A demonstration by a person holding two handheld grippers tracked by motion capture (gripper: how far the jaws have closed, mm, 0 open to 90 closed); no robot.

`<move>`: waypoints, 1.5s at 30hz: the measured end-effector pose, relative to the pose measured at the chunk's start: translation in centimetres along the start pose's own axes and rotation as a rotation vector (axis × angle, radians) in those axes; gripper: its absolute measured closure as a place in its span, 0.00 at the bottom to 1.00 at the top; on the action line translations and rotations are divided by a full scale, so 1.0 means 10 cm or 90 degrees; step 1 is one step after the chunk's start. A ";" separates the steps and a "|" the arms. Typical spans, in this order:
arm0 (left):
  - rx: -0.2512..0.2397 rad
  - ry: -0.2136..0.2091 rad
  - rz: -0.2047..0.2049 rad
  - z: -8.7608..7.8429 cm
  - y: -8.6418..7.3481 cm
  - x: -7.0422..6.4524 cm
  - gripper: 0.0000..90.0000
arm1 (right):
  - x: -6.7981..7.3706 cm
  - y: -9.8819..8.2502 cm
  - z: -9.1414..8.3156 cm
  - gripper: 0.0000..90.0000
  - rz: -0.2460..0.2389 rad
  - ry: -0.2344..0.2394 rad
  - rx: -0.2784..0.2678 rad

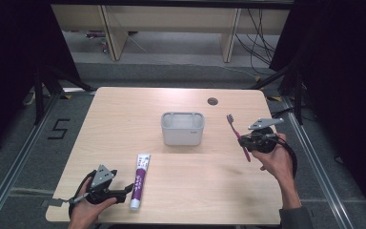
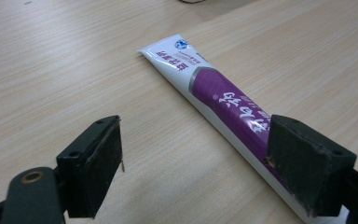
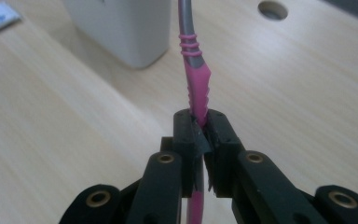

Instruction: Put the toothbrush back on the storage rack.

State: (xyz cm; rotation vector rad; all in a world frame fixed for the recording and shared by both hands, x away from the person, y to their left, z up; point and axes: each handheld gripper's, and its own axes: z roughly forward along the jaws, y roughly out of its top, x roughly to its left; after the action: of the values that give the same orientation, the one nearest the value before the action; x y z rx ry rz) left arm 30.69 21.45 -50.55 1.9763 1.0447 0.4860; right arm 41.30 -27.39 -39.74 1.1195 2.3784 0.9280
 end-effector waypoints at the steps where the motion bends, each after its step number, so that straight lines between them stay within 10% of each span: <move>1: 0.001 0.000 0.001 0.00 0.00 0.00 0.20 | -0.01 0.01 0.00 0.93 0.006 -0.006 -0.018; 16: 0.010 0.002 0.010 -0.02 0.00 0.01 0.20 | -0.01 0.24 0.10 0.93 0.016 -0.003 -0.162; 45: 0.011 0.004 0.012 -0.01 0.00 0.01 0.20 | 0.16 0.83 0.30 0.94 0.026 0.058 -0.246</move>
State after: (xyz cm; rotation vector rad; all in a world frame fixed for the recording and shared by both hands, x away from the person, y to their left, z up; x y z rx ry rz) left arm 30.69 21.62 -50.47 2.0026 1.0383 0.4947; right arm 46.50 -20.99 -36.24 0.9928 2.1205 1.4057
